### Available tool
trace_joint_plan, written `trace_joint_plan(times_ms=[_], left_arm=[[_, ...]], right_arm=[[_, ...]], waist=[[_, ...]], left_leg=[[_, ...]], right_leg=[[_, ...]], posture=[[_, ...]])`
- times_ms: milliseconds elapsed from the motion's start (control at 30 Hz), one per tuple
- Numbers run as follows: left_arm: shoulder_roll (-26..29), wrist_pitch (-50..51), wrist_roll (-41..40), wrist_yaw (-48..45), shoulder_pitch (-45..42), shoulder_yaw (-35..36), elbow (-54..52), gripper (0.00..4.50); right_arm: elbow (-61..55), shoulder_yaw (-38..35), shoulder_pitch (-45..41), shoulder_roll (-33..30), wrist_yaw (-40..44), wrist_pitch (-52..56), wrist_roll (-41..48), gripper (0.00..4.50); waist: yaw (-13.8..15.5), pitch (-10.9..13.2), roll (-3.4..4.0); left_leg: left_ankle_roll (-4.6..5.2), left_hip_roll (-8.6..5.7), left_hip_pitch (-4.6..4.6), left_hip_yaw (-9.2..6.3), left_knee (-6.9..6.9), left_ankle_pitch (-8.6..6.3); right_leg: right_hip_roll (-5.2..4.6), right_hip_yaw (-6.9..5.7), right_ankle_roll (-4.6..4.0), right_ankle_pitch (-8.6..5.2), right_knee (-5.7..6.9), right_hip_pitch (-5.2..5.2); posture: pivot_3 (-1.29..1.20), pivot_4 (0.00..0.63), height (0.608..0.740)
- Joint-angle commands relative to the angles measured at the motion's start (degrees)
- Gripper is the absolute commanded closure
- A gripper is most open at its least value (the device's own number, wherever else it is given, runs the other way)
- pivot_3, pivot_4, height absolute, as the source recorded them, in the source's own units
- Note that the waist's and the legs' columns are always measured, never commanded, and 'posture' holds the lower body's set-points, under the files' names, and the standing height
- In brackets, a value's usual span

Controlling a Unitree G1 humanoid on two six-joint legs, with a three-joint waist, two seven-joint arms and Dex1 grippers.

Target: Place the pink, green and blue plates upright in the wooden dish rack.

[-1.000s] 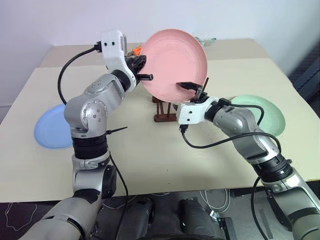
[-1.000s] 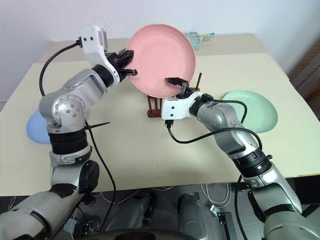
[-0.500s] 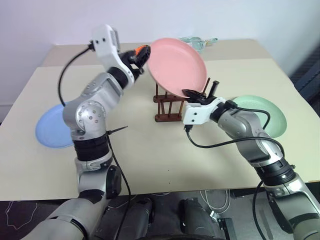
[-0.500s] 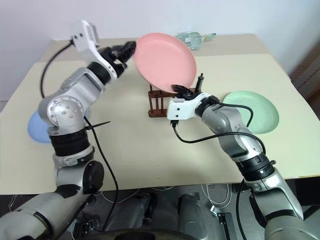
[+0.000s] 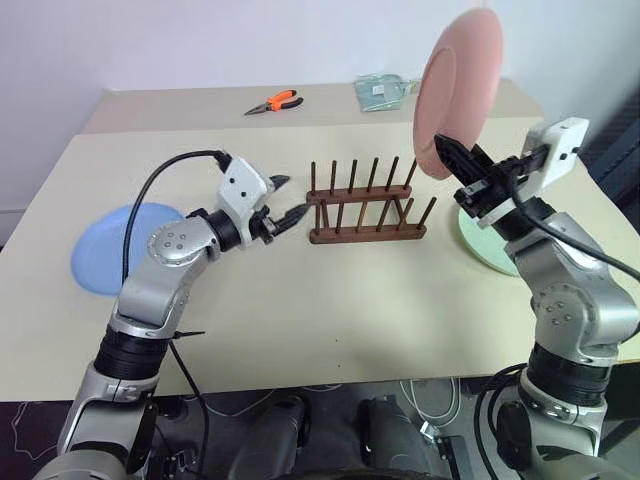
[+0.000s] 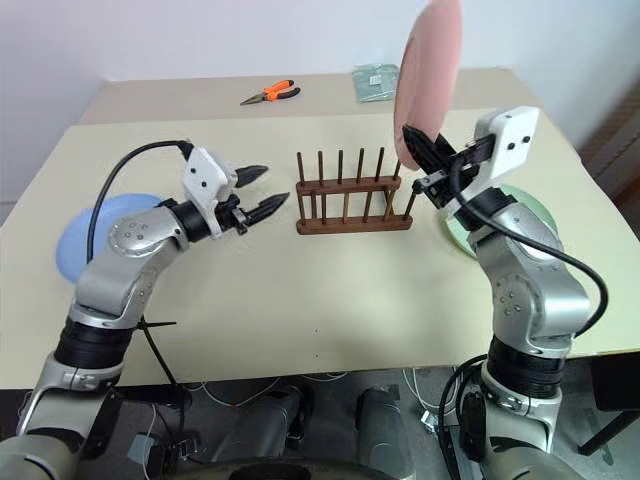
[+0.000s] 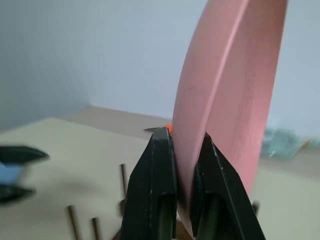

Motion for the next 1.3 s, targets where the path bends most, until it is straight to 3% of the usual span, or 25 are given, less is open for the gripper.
trace_joint_plan(times_ms=[33,667,700,933,1167,1300], left_arm=[[-0.5,0.9,-4.2,-3.3,1.2,0.7,-4.9,1.60],[-1.4,3.3,-4.3,-4.0,3.8,-1.2,-7.9,1.60],[-1.4,3.3,-4.3,-4.0,3.9,-1.3,-8.0,1.57],[-1.4,3.3,-4.1,-3.9,4.4,-1.7,-8.2,1.57],[-1.1,3.1,-4.2,-4.5,5.1,-1.5,-7.6,1.57],[-1.0,2.4,-3.6,-5.6,5.0,-2.4,-6.3,1.57]], right_arm=[[-3.2,-1.4,0.4,-0.6,-1.8,2.4,5.7,4.50],[12.0,2.3,0.3,-8.3,2.0,1.7,5.9,4.50],[12.2,2.8,0.4,-8.6,2.1,1.1,5.1,3.70],[11.4,2.4,0.0,-9.8,0.9,-4.3,1.2,0.40],[6.0,-10.3,10.2,-19.0,8.5,-3.2,8.3,0.40],[5.1,-5.8,20.4,-25.3,12.4,-6.5,0.1,0.40]], waist=[[-0.2,0.0,0.02],[0.0,0.0,0.04],[0.0,0.0,0.04],[0.1,0.0,0.04],[0.8,0.0,0.05],[0.9,0.0,0.05]], left_leg=[[0.01,0.02,0.00,0.03,-0.04,0.00],[0.13,0.06,-0.01,0.07,-0.02,0.07],[0.13,0.06,-0.02,0.07,-0.02,0.07],[0.13,0.06,-0.04,0.07,-0.01,0.07],[0.21,0.06,-0.19,0.04,0.03,0.02],[0.25,0.06,-0.19,0.07,0.05,0.00]], right_leg=[[0.00,0.00,0.01,0.00,0.00,-0.04],[0.00,-0.02,0.05,0.02,-0.02,-0.03],[0.00,-0.02,0.05,0.02,-0.02,-0.03],[-0.01,-0.03,0.05,0.02,-0.04,-0.03],[-0.04,-0.10,0.09,0.03,-0.15,-0.05],[-0.05,-0.09,0.07,0.02,-0.14,-0.06]], posture=[[0.00,0.150,0.719],[0.00,0.150,0.719],[0.00,0.150,0.719],[0.00,0.150,0.719],[0.00,0.150,0.719],[0.00,0.150,0.719]])
